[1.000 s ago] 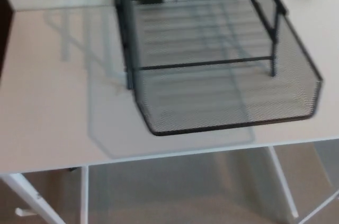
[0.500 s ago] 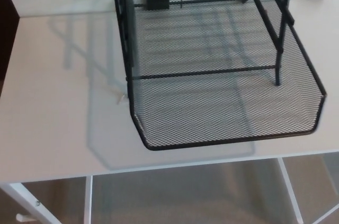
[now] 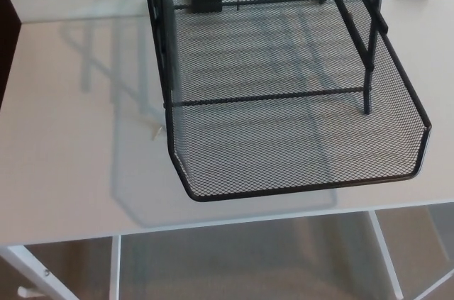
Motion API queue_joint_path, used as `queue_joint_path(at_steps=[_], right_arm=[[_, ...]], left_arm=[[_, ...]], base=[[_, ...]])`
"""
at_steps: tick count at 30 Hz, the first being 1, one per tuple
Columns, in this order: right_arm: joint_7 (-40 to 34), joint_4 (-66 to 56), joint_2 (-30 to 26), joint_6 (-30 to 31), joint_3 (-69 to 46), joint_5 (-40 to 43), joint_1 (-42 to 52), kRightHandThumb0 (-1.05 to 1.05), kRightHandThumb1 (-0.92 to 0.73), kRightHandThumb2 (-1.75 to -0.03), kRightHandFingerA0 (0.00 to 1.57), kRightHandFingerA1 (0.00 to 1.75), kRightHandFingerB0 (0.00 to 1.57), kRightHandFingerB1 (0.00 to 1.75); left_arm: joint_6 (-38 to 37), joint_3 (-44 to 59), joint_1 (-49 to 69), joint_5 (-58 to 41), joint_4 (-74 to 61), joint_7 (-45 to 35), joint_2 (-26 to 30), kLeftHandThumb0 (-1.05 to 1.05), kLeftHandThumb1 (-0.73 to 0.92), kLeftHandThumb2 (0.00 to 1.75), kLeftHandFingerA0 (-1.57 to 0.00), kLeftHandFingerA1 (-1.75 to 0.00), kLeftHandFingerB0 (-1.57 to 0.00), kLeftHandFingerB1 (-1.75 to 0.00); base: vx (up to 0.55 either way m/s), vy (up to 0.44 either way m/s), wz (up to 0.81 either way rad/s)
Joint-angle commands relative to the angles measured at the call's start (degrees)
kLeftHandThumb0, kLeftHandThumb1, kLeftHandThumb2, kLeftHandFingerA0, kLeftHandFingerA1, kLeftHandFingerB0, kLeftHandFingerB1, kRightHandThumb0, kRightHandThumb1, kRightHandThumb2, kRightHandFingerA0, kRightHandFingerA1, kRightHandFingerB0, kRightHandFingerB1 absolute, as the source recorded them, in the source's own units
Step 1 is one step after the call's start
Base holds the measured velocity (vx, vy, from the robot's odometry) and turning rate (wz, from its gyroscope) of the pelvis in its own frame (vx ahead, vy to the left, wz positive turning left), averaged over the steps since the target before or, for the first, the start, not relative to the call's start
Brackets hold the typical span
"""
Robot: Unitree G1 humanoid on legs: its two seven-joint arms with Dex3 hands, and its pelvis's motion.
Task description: The robot walk towards a table in front and then pushes a layer of a file tray back to its original position using its right hand
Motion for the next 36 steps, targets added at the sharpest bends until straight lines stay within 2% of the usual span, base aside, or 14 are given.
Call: queue_joint_path(at_steps=[1, 9, 10, 11, 13, 14, 20, 21, 24, 25, 31, 32, 33, 36], right_arm=[[1.9, -17.7, 0.5, -8.3, 0.8, 7.3, 10.1, -0.48, -0.47, -0.84, 0.67, 0.59, 0.45, 0.49], [4.5, -41.4, -3.7, -8.1, 1.8, 15.6, 20.7, -0.44, -0.57, -0.59, 0.63, 0.4, 0.55, 0.38], [4.8, -44.2, -4.5, -7.3, 1.8, 16.6, 21.5, -0.43, -0.49, -0.85, 0.58, 0.57, 0.41, 0.49], [5.1, -46.5, -5.0, -7.4, 2.2, 17.5, 22.3, -0.39, -0.59, -0.58, 0.61, 0.39, 0.54, 0.38], [5.3, -50.5, -5.8, -7.9, 2.8, 18.5, 23.1, -0.38, -0.59, -0.58, 0.61, 0.39, 0.55, 0.38], [5.1, -51.5, -5.7, -8.0, 2.8, 18.3, 23.1, -0.42, -0.49, -0.84, 0.57, 0.56, 0.42, 0.49], [3.0, -58.0, -3.4, -11.2, 2.7, 13.8, 21.3, -0.44, -0.49, -0.85, 0.6, 0.58, 0.44, 0.5], [1.9, -58.2, -1.2, -14.1, 2.6, 11.5, 18.6, -0.36, -0.57, -0.57, 0.61, 0.4, 0.56, 0.38], [0.3, -58.9, 1.8, -14.3, 1.7, 7.4, 16.1, -0.41, -0.58, -0.58, 0.57, 0.39, 0.54, 0.38], [-0.2, -59.0, 3.0, -13.5, 1.7, 5.6, 14.0, -0.46, -0.5, -0.82, 0.48, 0.52, 0.4, 0.48], [-0.7, -59.6, 6.2, -9.4, 0.2, -3.0, 5.9, -0.41, -0.61, -0.59, 0.4, 0.35, 0.37, 0.33], [-1.0, -58.7, 7.3, -8.7, -1.0, -9.3, 2.1, -0.44, -0.6, -0.59, 0.29, 0.31, 0.29, 0.3], [-0.9, -58.3, 7.8, -7.8, -1.1, -12.5, 0.2, -0.25, -0.43, -0.94, 0.07, 0.5, 0.07, 0.48], [-1.5, -54.5, 9.2, -6.2, -0.7, -24.4, -6.2, -0.5, -0.43, -0.79, 0.0, 0.3, 0.07, 0.34]], left_arm=[[-1.2, 0.4, -0.5, 1.3, 0.3, 0.9, 1.1, -0.21, 0.62, 0.58, -0.59, -0.47, -0.43, -0.41], [-1.3, 0.5, -1.1, 1.0, 1.0, 1.0, 0.8, -0.21, 0.6, 0.58, -0.6, -0.48, -0.46, -0.42], [-1.2, 0.5, -1.1, 1.1, 1.0, 1.2, 0.6, -0.21, 0.6, 0.58, -0.61, -0.49, -0.47, -0.42], [-1.3, 0.5, -1.0, 1.2, 0.8, 1.2, 0.7, -0.22, 0.61, 0.58, -0.61, -0.48, -0.46, -0.42], [-1.4, 0.3, -1.0, 1.3, 0.6, 1.1, 0.8, -0.22, 0.61, 0.58, -0.6, -0.47, -0.45, -0.41], [-1.3, 0.3, -1.2, 1.4, 0.5, 1.1, 0.9, -0.23, 0.61, 0.58, -0.6, -0.47, -0.45, -0.41], [-1.0, 0.5, -1.7, 0.5, -0.1, -0.1, 1.2, -0.2, 0.64, 0.59, -0.58, -0.48, -0.41, -0.41], [-1.9, 0.5, -1.8, 0.8, 0.6, -0.2, 1.4, -0.21, 0.63, 0.59, -0.59, -0.48, -0.43, -0.41], [-2.2, 0.6, -1.3, 0.7, 0.8, -0.7, 1.8, -0.21, 0.62, 0.58, -0.57, -0.47, -0.43, -0.41], [-2.0, 0.6, -1.0, 0.7, 0.8, -0.8, 1.8, -0.21, 0.62, 0.58, -0.58, -0.47, -0.42, -0.4], [-0.4, 0.4, -0.7, 0.9, -0.7, 0.7, 1.3, -0.21, 0.62, 0.59, -0.6, -0.47, -0.44, -0.4], [-1.0, 0.1, -0.4, 1.3, -0.8, 0.6, 1.4, -0.22, 0.62, 0.58, -0.59, -0.46, -0.44, -0.4], [-1.3, 0.0, -0.4, 1.4, -0.5, 0.5, 1.5, -0.22, 0.61, 0.58, -0.59, -0.46, -0.44, -0.4], [-1.6, -0.2, -0.2, 1.8, -0.5, 0.3, 1.9, -0.22, 0.61, 0.58, -0.59, -0.45, -0.43, -0.4]], base=[[0.0, 0.0, 0.0], [0.0, 0.0, 0.0], [0.0, 0.0, 0.0], [0.0, 0.0, 0.0], [0.0, 0.0, 0.0], [0.0, 0.0, 0.0], [0.0, 0.0, 0.0], [0.0, 0.0, 0.0], [0.0, 0.0, 0.0], [0.0, 0.0, 0.0], [0.0, 0.0, 0.0], [0.0, 0.0, 0.0], [0.0, 0.0, 0.0], [0.0, 0.0, 0.0]])
